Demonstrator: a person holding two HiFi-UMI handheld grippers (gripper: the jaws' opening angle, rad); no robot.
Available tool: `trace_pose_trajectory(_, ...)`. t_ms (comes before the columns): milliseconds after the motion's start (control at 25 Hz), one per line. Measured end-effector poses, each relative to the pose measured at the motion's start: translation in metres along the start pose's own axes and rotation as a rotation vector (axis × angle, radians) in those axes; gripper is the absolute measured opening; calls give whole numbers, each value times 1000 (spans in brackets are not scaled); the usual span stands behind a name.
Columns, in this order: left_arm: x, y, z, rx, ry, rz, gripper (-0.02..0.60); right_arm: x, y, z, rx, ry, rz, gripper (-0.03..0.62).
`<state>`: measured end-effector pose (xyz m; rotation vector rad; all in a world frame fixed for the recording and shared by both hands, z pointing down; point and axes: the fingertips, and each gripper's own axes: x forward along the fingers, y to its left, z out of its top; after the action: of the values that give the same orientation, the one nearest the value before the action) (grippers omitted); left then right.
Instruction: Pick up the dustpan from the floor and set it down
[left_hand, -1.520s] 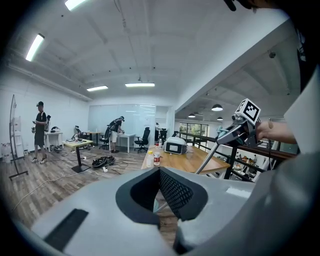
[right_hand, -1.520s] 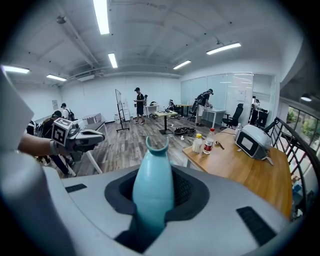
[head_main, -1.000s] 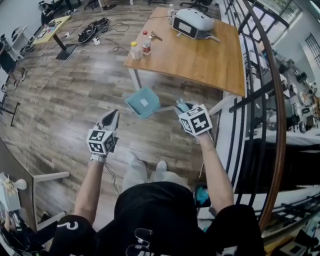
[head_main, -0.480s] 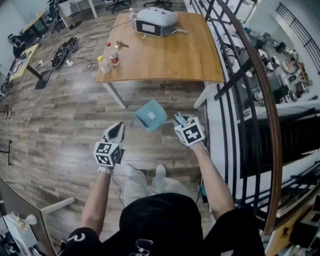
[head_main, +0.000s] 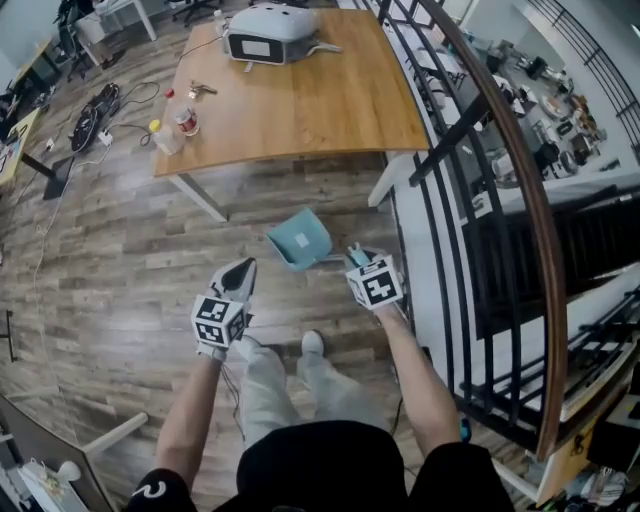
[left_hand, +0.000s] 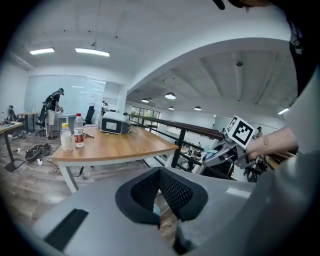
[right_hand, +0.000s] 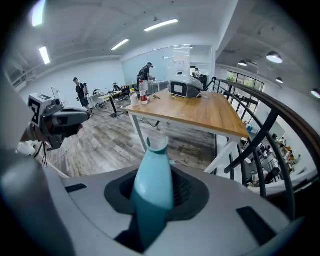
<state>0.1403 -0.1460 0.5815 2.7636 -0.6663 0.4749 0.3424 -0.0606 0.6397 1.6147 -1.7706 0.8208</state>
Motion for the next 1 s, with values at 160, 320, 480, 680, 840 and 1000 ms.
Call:
trace_pose_trajectory(160, 21, 4, -29, -13, 31, -23, -2, 29, -8, -23, 8, 17, -20, 81)
trace_pose_trajectory(320, 39, 12, -65, -20, 74, -40, -2, 62, -7, -48, 5, 33, -42, 81)
trace_pose_trajectory(480, 63, 17, -92, -46, 90, -53, -2, 95, -14, -78, 24, 80, -56, 81)
trace_pose_trajectory(680, 92, 31, -108, -78, 76, -70, -2, 133, -18, -98, 69, 117, -56, 81)
trace_pose_trajectory(840, 111, 35, -122, -95, 69, -75, -2, 156, -22, -111, 67, 132, -65, 81)
trace_pose_trajectory(1000, 121, 36, -138, -111, 80, -89, -2, 175, -20, -122, 66, 167, -63, 81)
